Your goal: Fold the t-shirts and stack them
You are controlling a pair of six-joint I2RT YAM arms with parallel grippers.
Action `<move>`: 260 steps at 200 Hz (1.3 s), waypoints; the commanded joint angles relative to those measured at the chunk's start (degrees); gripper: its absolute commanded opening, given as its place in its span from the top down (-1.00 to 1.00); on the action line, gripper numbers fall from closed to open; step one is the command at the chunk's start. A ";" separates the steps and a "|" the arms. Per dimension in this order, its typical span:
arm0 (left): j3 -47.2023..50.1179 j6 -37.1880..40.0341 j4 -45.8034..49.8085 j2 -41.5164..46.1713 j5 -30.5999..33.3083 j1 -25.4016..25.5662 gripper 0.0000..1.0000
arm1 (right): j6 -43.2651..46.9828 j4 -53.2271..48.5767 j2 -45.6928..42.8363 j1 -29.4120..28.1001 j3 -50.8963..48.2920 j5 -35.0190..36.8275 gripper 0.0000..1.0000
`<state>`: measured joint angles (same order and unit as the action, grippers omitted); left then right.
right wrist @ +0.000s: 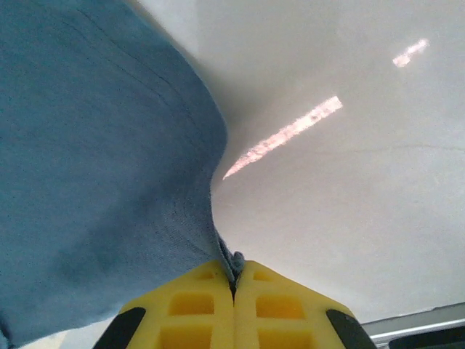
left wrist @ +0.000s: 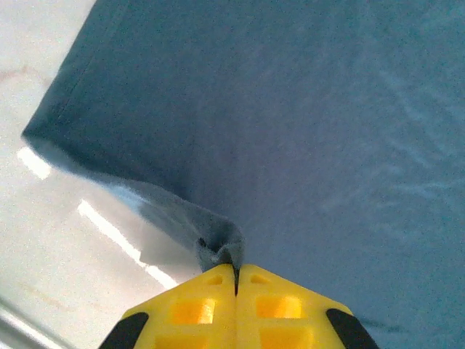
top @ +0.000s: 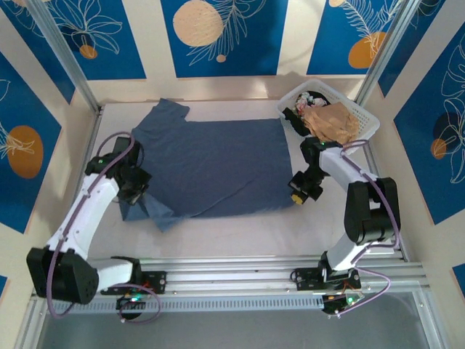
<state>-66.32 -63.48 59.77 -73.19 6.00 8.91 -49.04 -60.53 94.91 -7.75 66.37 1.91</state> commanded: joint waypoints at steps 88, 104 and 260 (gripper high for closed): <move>-17.97 13.85 -4.75 -18.30 9.09 -2.61 1.00 | 0.17 -4.10 13.21 1.42 17.78 1.30 1.00; -19.37 14.71 -5.44 -19.41 9.43 -3.06 1.00 | 0.11 -4.75 14.63 1.34 19.92 2.16 1.00; -31.50 20.49 -6.31 -32.42 9.21 -4.94 1.00 | -1.59 -6.70 22.96 1.00 29.49 5.29 1.00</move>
<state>-95.59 -44.38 52.10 -104.40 13.69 5.17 -49.50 -64.95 116.22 -6.72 93.49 5.54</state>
